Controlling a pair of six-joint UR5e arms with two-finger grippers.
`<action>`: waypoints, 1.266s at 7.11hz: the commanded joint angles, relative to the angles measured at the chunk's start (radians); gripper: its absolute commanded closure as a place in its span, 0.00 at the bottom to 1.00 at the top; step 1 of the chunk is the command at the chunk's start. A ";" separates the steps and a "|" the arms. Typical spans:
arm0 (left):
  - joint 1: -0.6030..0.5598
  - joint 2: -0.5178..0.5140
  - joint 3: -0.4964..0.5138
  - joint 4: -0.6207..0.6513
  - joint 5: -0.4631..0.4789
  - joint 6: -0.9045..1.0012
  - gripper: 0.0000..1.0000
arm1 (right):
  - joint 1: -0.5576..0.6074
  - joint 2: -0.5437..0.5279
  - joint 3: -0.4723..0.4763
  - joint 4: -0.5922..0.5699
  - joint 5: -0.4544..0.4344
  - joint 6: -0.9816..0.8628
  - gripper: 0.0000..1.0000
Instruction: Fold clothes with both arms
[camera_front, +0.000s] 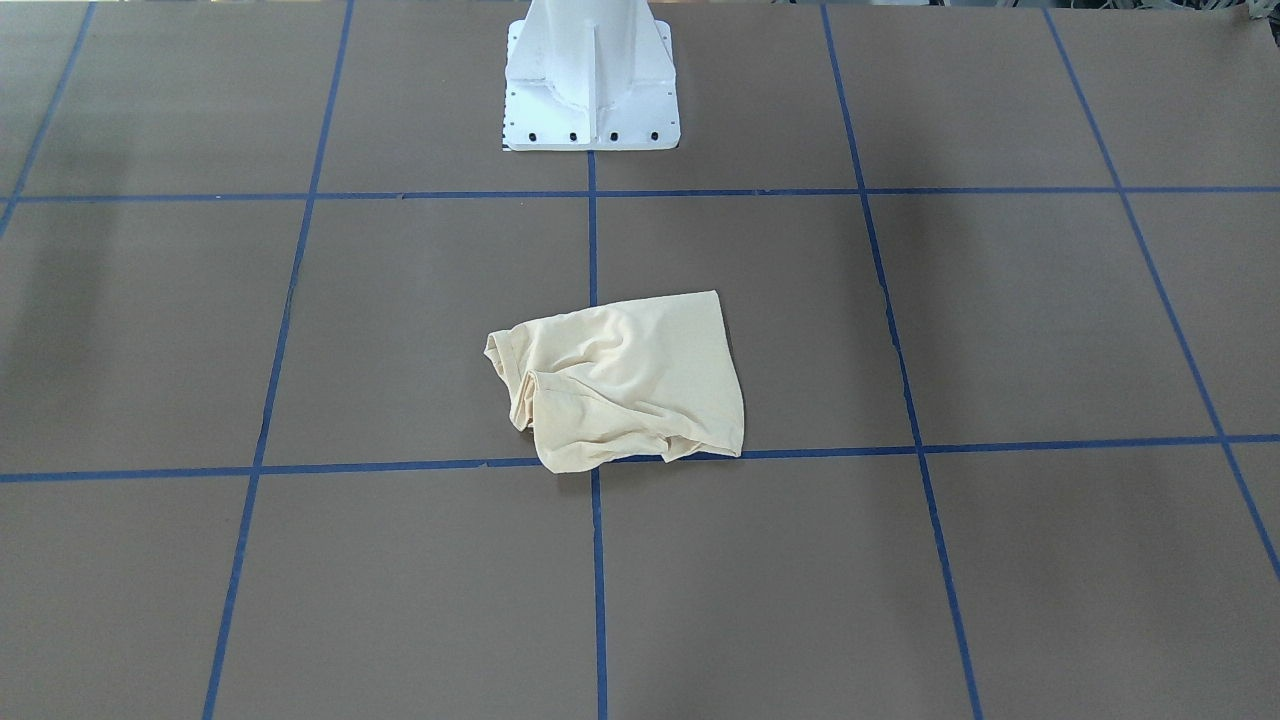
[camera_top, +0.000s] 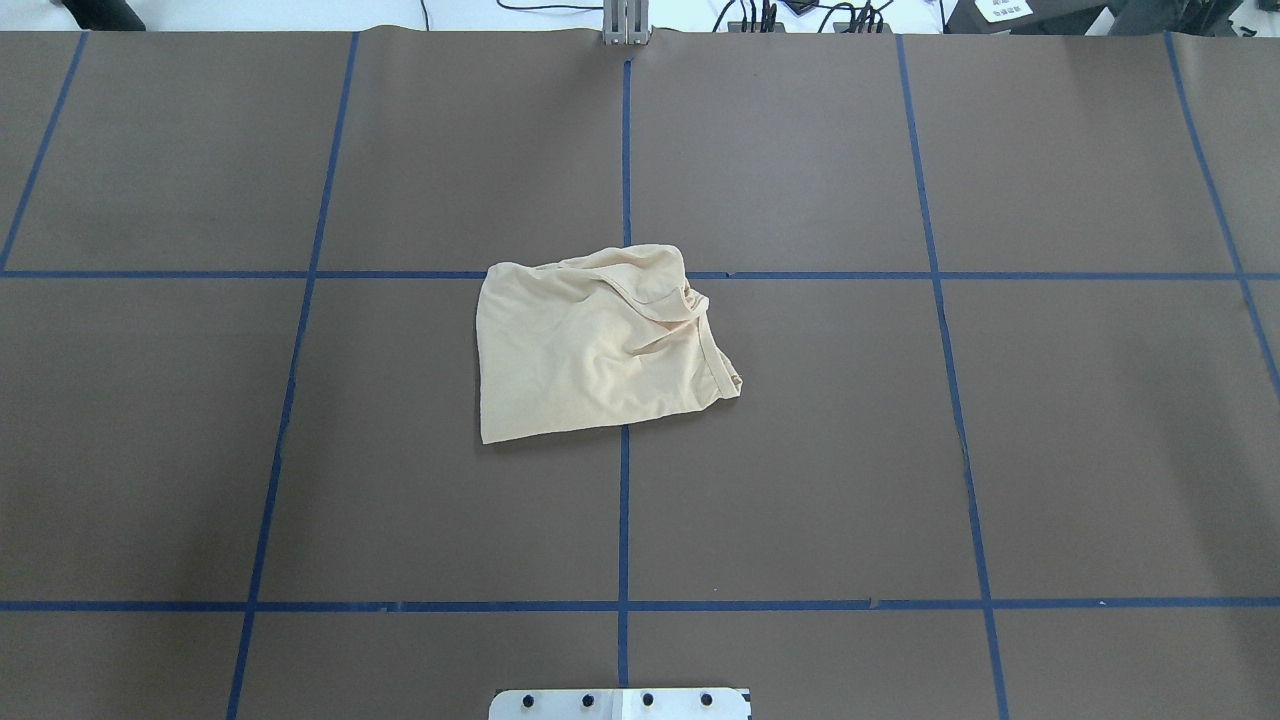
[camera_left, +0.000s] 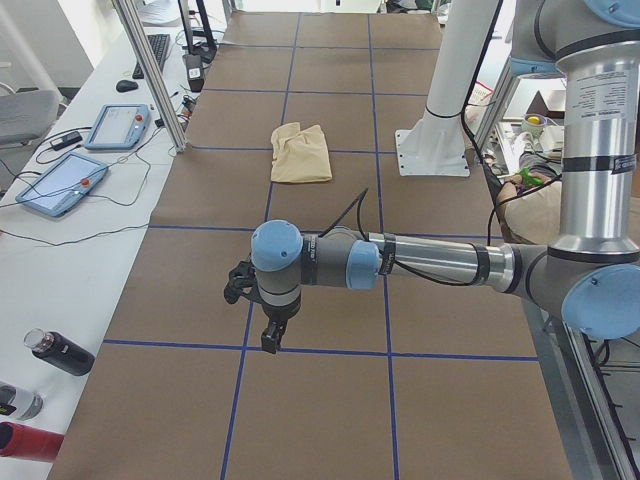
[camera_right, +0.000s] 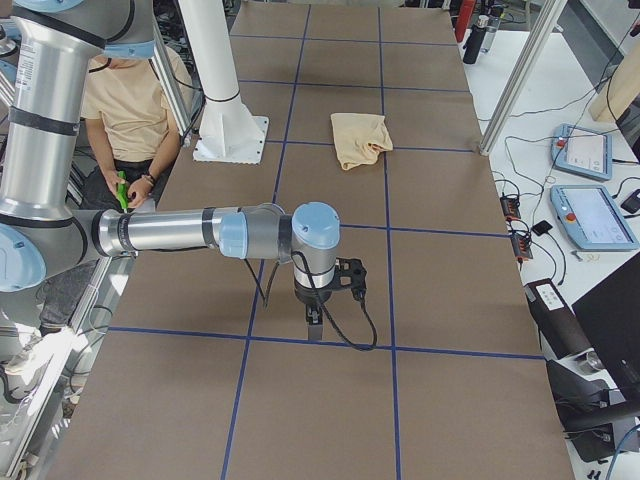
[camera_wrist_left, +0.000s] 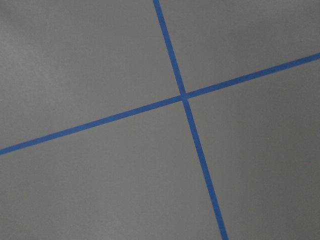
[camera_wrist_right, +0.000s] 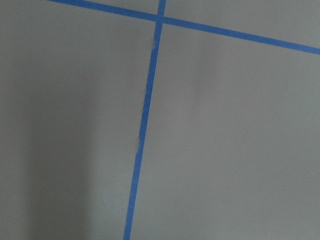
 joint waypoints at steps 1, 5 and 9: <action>0.001 0.007 0.009 0.012 0.007 -0.001 0.00 | -0.006 0.002 0.000 0.021 -0.004 -0.027 0.00; 0.003 0.004 0.000 0.010 0.061 -0.002 0.00 | -0.006 -0.001 -0.016 0.033 -0.003 -0.027 0.00; 0.006 -0.005 0.000 -0.031 0.075 0.001 0.00 | -0.006 0.011 -0.034 0.033 0.011 -0.018 0.00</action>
